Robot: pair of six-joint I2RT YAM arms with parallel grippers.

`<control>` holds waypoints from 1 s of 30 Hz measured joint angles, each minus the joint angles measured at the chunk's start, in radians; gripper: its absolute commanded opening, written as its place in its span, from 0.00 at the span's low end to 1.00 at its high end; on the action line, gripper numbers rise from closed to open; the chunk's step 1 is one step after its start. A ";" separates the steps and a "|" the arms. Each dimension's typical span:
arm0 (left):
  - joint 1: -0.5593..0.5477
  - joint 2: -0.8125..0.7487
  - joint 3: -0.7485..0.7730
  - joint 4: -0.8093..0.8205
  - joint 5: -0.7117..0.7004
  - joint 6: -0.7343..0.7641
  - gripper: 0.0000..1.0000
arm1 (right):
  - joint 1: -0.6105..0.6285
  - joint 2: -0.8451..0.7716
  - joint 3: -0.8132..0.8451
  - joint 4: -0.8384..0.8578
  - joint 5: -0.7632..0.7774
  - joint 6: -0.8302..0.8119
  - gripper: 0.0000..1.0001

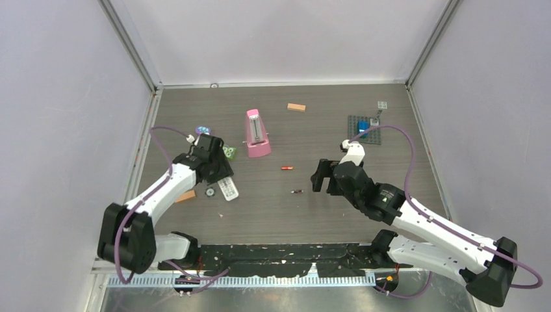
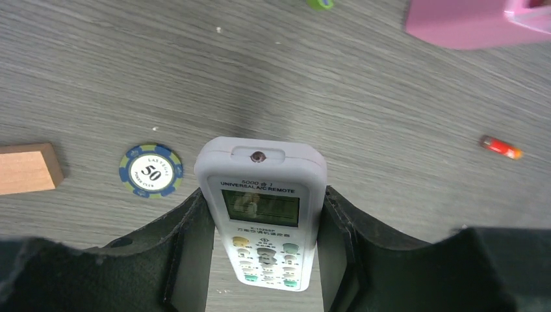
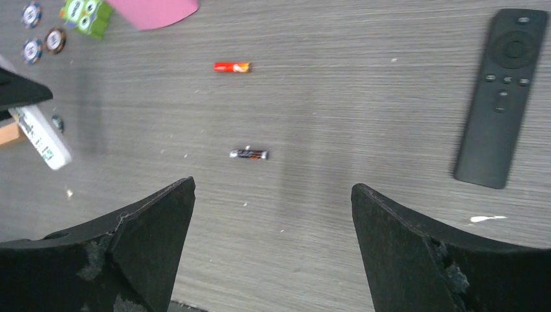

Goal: Load the batteries into the remote control

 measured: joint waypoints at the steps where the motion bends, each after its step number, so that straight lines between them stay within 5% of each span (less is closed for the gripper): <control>1: 0.003 0.026 0.005 0.006 -0.002 0.000 0.02 | -0.010 -0.012 -0.003 -0.014 0.012 0.002 0.95; 8: 0.015 0.183 0.050 0.007 -0.053 -0.006 0.11 | -0.069 -0.061 -0.014 -0.070 0.068 0.003 0.94; 25: 0.073 0.277 0.065 0.001 -0.117 -0.006 0.70 | -0.355 0.091 -0.164 -0.080 0.099 -0.018 0.94; 30: 0.073 0.250 0.065 0.000 -0.117 -0.005 0.79 | -0.443 0.205 -0.179 -0.024 0.060 -0.061 0.94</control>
